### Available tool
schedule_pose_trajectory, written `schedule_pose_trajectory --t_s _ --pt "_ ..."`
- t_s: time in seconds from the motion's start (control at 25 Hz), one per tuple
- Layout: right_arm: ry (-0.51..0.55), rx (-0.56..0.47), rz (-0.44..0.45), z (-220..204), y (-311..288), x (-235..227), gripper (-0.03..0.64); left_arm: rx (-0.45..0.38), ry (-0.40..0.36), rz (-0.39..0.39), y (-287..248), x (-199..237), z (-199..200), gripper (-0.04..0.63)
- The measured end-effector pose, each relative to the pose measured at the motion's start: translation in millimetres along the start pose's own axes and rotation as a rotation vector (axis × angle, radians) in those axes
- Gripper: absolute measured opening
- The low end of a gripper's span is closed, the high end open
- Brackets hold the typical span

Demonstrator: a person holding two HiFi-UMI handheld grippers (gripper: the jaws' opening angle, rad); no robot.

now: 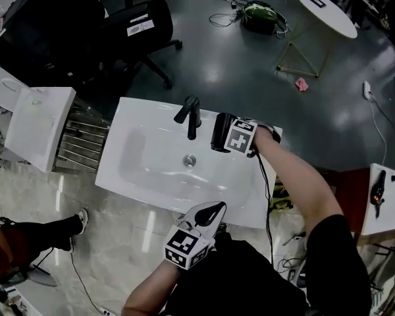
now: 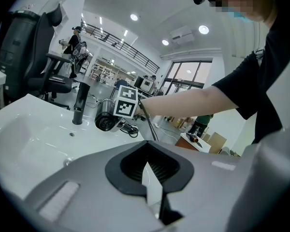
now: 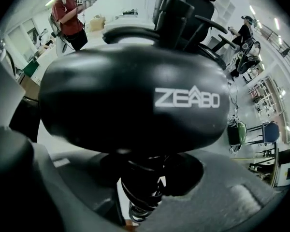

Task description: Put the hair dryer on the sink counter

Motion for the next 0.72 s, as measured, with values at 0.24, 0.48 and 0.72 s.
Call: schedule_pose_trajectory --t_s 0.24,0.48,0.72 --pt "0.030 0.072 0.030 5 -23 -4 0.198 0.000 0.015 0.018 8 12 -1 0.003" --pt "0.059 0.100 0.052 7 -31 -6 0.198 -0.001 0.029 0.025 11 20 -2 0.003" --pt "0.072 0.115 0.142 8 -36 -7 0.201 0.010 0.038 0.015 9 22 -5 0.003"
Point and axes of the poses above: the fingertips, and each gripper's own axes: y backward along the fingers, x to its left, z out of its top, the point moved 1 cm from there along y, backward along the fingers, and after that the axes turned 1 degree about -z, right-handed, at the moved point
